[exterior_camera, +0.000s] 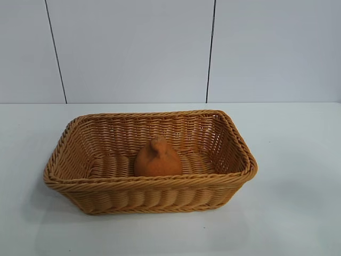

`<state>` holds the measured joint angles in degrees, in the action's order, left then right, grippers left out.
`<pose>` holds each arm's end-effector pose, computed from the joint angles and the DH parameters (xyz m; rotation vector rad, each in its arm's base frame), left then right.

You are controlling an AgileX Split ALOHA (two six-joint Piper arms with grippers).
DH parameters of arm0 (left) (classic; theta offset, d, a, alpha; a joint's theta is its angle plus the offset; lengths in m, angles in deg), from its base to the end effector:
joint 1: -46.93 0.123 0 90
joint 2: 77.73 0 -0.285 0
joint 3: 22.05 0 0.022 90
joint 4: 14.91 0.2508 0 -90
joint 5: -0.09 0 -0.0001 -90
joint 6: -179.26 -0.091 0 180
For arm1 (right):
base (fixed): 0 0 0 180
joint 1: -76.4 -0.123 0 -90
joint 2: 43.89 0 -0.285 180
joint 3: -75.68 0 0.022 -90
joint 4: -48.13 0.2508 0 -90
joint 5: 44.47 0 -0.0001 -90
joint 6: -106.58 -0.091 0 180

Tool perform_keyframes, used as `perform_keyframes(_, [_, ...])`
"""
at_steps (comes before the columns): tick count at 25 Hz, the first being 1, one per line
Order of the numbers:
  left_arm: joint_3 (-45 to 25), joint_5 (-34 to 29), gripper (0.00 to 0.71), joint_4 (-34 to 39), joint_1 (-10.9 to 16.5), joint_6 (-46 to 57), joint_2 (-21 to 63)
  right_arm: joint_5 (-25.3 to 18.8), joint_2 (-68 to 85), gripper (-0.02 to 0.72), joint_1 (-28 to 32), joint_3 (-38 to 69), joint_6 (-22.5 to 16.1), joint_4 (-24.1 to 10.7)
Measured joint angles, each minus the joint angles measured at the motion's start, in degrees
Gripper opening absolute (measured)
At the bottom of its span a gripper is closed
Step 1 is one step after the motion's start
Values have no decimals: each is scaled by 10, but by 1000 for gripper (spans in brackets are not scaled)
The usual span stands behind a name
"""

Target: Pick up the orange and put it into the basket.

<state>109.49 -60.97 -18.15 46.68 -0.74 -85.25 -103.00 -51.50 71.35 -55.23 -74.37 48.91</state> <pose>-0.0061 -0.0045 0.2775 0.0075 2.0421 -0.0704 -0.0028 0.0008 0.2780 -0.0722 2.0107 0.0830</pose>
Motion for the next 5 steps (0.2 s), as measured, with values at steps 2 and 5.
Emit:
perform_keyframes(2, [0, 0, 613, 0, 0, 0, 0, 0, 2, 694, 0, 0, 0, -1])
perform_keyframes(5, [0, 0, 613, 0, 0, 0, 0, 0, 2, 694, 0, 0, 0, -2])
